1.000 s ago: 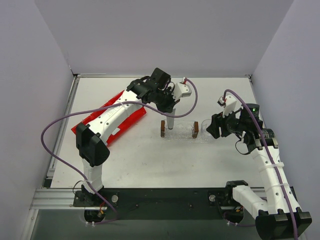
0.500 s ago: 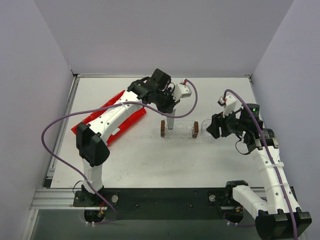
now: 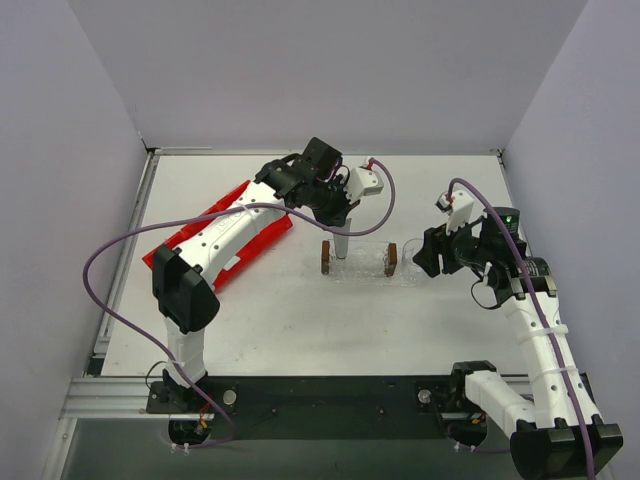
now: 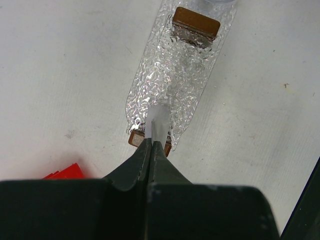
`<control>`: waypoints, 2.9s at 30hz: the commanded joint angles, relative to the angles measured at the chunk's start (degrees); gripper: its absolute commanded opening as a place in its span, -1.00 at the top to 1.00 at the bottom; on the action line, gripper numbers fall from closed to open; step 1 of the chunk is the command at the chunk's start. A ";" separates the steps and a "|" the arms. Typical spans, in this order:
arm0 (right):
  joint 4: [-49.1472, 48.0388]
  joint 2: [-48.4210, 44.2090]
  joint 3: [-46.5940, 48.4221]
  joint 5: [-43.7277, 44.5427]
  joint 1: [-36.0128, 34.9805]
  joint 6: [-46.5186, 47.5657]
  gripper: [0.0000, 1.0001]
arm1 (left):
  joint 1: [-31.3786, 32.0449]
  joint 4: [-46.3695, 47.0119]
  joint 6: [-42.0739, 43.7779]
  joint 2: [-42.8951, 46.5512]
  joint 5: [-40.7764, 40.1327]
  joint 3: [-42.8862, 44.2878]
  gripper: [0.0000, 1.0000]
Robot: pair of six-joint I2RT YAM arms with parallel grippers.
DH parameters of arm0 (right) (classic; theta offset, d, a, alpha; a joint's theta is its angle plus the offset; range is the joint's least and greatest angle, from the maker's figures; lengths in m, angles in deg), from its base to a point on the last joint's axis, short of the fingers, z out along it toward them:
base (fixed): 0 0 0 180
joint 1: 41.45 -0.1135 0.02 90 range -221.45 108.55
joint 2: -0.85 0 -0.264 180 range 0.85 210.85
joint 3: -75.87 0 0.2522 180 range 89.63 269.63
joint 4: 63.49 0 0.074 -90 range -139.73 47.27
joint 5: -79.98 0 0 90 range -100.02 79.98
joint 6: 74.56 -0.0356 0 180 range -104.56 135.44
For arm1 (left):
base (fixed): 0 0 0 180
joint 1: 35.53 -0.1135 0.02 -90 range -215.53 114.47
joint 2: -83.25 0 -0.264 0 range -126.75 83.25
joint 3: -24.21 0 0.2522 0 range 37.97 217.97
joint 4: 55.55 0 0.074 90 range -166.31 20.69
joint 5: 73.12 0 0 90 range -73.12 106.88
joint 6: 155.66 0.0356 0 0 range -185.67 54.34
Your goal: Prepare toiletry sets of a toothbrush and toothpaste on the tray
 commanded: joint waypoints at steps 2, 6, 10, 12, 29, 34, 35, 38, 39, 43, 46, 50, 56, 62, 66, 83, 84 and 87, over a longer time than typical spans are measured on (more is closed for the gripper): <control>-0.83 -0.85 -0.31 -1.46 0.56 -0.51 -0.04 | 0.21 3.09 -0.59 0.00 1.60 0.24 1.00; -0.83 -0.94 -0.31 -1.55 0.56 -0.43 -0.04 | 0.12 3.26 -0.50 -0.18 1.60 0.33 1.00; -0.83 -0.94 -0.40 -1.55 0.65 -0.43 -0.04 | 0.21 3.35 -0.50 -0.35 1.78 -0.11 1.00; -0.83 -0.94 -0.40 -1.64 0.65 -0.43 -0.04 | 0.21 3.70 -0.59 -0.35 1.86 -0.64 1.00; -0.74 -0.94 -0.40 -1.73 0.91 -0.43 -0.04 | 0.21 4.32 -0.67 -1.06 2.13 -1.69 1.00; -0.65 -1.03 -0.40 -1.73 0.91 -0.43 -0.04 | 0.21 4.58 -0.67 -1.15 2.30 -1.78 1.00; -0.74 -0.94 -0.40 -1.81 1.00 -0.43 -0.04 | 0.21 4.58 -0.67 -1.06 2.30 -1.78 1.00; -0.74 -0.94 -0.40 -1.82 0.91 -0.43 -0.04 | 0.21 4.67 -0.67 -1.15 2.30 -1.96 1.00; -0.74 -1.03 -0.40 -1.82 1.00 -0.51 -0.04 | 0.12 4.58 -0.67 -1.06 2.30 -2.04 1.00; -0.65 -0.94 -0.40 -1.82 0.91 -0.51 -0.04 | 0.21 4.85 -0.76 -1.06 2.39 -2.31 1.00; -0.74 -0.94 -0.40 -1.90 0.91 -0.51 -0.04 | 0.21 5.02 -0.67 -0.97 2.48 -2.66 1.00; -0.74 -0.85 -0.40 -1.99 1.00 -0.51 -0.04 | 0.21 5.72 -0.67 -0.71 2.65 -3.36 1.00; -0.74 -0.76 -0.40 -1.99 1.00 -0.51 -0.04 | 0.21 5.64 -0.50 -0.71 2.57 -3.28 1.00; -0.74 -0.68 -0.31 -1.99 1.00 -0.43 -0.04 | 0.30 4.32 -0.15 -1.50 2.65 -2.31 1.00; -0.65 -0.68 -0.31 -1.99 1.00 -0.51 -0.04 | 0.30 2.74 0.20 -1.94 2.83 -1.34 1.00; -0.74 -0.32 -0.40 -1.90 1.00 -0.60 -0.04 | 0.47 1.86 0.29 1.23 0.64 -0.02 -0.15; -0.65 -0.24 -0.40 -1.90 1.09 -0.69 -0.04 | 0.47 1.86 0.29 1.49 0.46 0.06 -0.20; -0.74 -0.06 -0.40 -1.90 1.00 -0.60 -0.04 | 0.47 2.38 -0.15 4.11 -0.16 0.24 -0.29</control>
